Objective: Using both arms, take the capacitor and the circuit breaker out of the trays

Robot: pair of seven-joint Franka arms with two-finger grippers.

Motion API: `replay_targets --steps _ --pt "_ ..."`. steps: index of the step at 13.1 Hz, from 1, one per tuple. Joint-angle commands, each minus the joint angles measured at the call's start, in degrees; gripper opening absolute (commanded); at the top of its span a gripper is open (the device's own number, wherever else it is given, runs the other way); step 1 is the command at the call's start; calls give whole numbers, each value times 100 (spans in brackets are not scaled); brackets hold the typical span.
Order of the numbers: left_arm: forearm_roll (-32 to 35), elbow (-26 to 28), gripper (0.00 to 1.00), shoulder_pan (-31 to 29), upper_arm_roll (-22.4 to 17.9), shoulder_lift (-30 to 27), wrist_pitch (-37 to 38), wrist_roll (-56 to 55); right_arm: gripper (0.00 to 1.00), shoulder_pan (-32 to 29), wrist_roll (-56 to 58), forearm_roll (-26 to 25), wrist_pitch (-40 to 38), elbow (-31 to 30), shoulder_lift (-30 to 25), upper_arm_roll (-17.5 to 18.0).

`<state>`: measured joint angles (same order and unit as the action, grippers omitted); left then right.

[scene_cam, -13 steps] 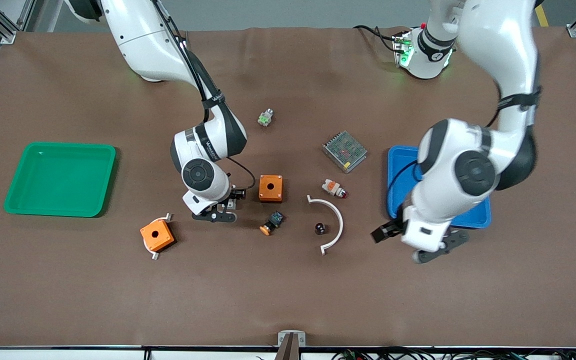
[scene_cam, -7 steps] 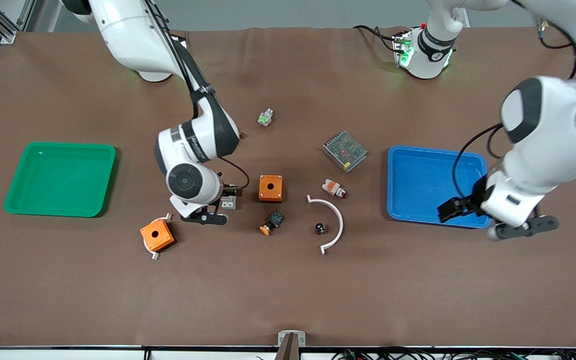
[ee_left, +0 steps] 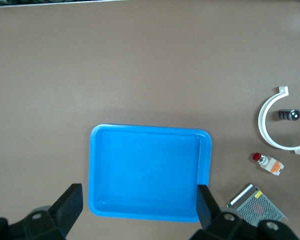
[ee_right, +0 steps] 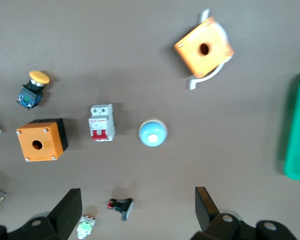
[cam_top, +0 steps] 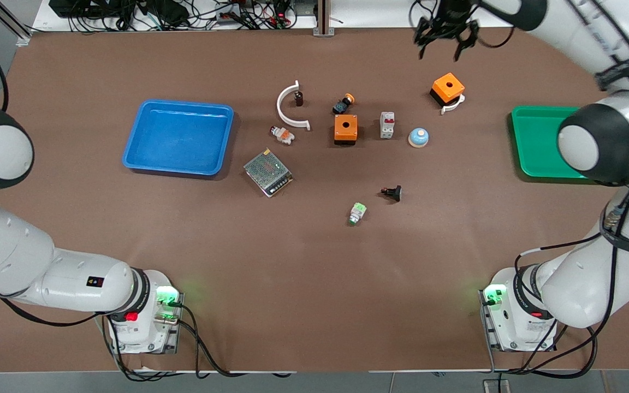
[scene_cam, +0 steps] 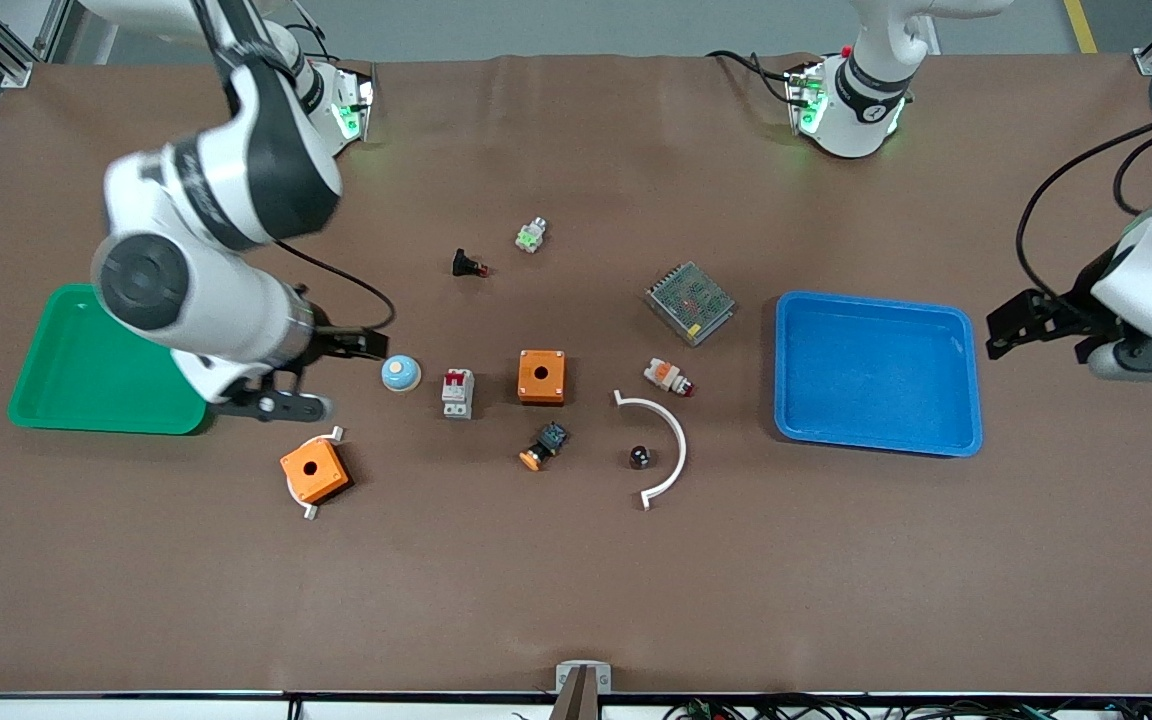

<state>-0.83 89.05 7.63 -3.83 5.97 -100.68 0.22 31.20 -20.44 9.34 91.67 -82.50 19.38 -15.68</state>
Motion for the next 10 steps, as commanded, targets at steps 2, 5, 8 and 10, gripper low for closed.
replay_targets --steps 2,5,8,10 --pt "144 16 100 -104 40 -290 478 348 100 -209 39 -196 -114 -310 -785 -58" --pt "461 -361 100 -113 119 -290 891 365 100 -500 276 -240 -272 -337 -1199 -128" --pt "408 -581 100 -104 102 -237 909 295 100 -1017 1267 -266 -325 -328 -1402 -207" --pt "399 -591 100 -104 102 -159 909 295 100 -1220 1542 -414 -325 -328 -1446 -207"
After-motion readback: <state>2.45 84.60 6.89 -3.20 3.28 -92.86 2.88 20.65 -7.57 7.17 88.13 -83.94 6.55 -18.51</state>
